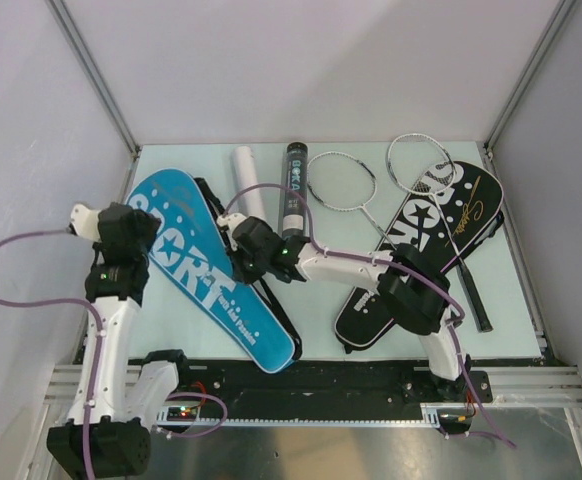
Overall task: Pack up the badminton gear
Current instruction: Pick up the racket bag from the center of the board.
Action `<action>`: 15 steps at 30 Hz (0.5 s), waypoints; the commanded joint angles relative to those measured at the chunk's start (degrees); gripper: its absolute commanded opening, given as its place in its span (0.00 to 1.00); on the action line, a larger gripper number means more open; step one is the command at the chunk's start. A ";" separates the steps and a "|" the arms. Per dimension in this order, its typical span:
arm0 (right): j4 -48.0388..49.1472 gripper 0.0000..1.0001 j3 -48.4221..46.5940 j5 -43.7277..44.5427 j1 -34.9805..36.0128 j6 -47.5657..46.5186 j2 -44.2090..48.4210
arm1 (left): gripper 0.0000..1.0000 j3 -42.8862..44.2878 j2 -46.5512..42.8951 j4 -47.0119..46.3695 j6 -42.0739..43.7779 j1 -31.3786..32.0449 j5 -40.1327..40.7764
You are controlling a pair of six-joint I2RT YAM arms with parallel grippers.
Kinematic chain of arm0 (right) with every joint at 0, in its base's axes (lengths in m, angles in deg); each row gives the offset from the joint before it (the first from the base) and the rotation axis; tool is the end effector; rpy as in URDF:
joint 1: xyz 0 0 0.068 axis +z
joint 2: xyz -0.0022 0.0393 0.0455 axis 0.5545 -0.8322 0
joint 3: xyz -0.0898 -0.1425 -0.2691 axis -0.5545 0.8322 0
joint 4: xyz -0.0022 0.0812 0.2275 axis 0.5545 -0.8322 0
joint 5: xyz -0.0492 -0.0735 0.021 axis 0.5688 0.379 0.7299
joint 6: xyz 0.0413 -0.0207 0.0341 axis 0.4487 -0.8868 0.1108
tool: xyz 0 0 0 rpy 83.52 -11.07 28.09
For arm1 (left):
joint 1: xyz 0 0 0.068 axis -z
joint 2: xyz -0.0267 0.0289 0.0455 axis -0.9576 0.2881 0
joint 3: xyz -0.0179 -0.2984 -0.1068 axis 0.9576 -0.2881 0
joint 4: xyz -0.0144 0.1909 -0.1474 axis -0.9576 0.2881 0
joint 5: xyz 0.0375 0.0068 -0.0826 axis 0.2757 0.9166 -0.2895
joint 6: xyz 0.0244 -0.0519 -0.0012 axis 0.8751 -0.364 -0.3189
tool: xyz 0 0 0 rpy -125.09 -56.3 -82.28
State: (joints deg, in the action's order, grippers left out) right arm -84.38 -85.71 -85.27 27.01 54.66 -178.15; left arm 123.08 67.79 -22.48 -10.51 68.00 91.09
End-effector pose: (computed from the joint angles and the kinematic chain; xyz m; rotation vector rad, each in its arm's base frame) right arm 0.2312 0.4186 0.2610 -0.9050 2.2236 0.7888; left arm 0.1302 0.0262 0.3509 -1.1964 1.6606 -0.1591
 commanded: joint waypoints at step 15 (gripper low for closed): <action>11.59 0.00 2.04 46.69 18.49 -34.74 7.24 | 0.68 14.64 11.81 -0.01 6.87 -11.24 -10.42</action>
State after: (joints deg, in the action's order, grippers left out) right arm -87.00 -87.24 -51.24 43.25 29.66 -175.18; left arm 133.09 78.98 -21.93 -5.37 58.23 85.28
